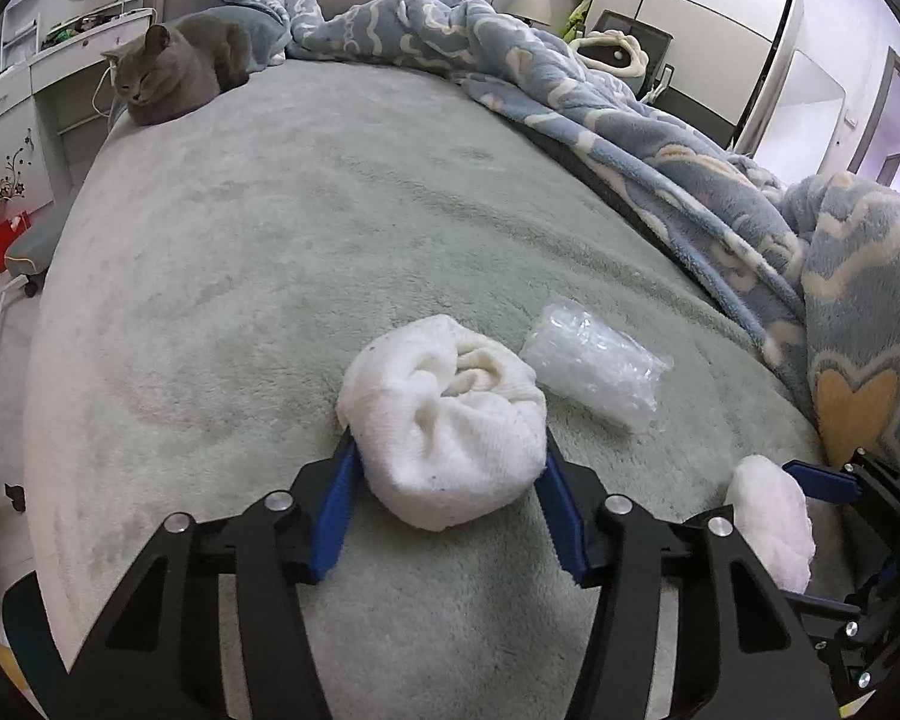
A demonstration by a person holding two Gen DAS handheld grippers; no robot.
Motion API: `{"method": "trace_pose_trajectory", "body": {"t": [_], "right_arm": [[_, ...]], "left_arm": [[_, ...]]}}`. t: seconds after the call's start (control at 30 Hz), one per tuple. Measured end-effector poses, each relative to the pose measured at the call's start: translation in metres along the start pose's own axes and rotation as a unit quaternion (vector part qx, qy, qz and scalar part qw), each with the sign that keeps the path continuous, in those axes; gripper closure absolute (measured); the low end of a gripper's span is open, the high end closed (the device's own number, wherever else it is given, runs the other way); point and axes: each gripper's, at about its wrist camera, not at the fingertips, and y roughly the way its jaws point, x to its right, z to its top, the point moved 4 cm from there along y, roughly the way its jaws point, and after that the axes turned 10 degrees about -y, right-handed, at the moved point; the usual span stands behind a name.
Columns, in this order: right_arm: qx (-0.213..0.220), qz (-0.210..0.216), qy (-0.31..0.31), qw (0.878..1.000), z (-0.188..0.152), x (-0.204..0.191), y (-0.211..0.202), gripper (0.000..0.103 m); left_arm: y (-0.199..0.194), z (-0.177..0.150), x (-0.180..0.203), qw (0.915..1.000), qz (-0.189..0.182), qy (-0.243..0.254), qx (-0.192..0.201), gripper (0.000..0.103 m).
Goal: Collect trash
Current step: 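Grasp the white rolled cloth with the left tool while the right tool grasps the white round cloth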
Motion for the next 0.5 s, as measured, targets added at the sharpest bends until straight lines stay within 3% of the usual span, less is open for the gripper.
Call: {"method": "trace_pose_trajectory", "body": {"t": [0.3, 0.5], "right_arm": [[-0.018, -0.011, -0.010, 1.000, 0.000, -0.005, 0.009, 0.021], [-0.019, -0.023, -0.005, 1.000, 0.003, -0.009, 0.008, 0.039]], "left_arm": [[-0.012, 0.002, -0.003, 0.9997, -0.023, -0.001, 0.007, 0.059], [-0.027, 0.000, -0.001, 0.9994, -0.028, 0.009, 0.019, 0.059]]}}
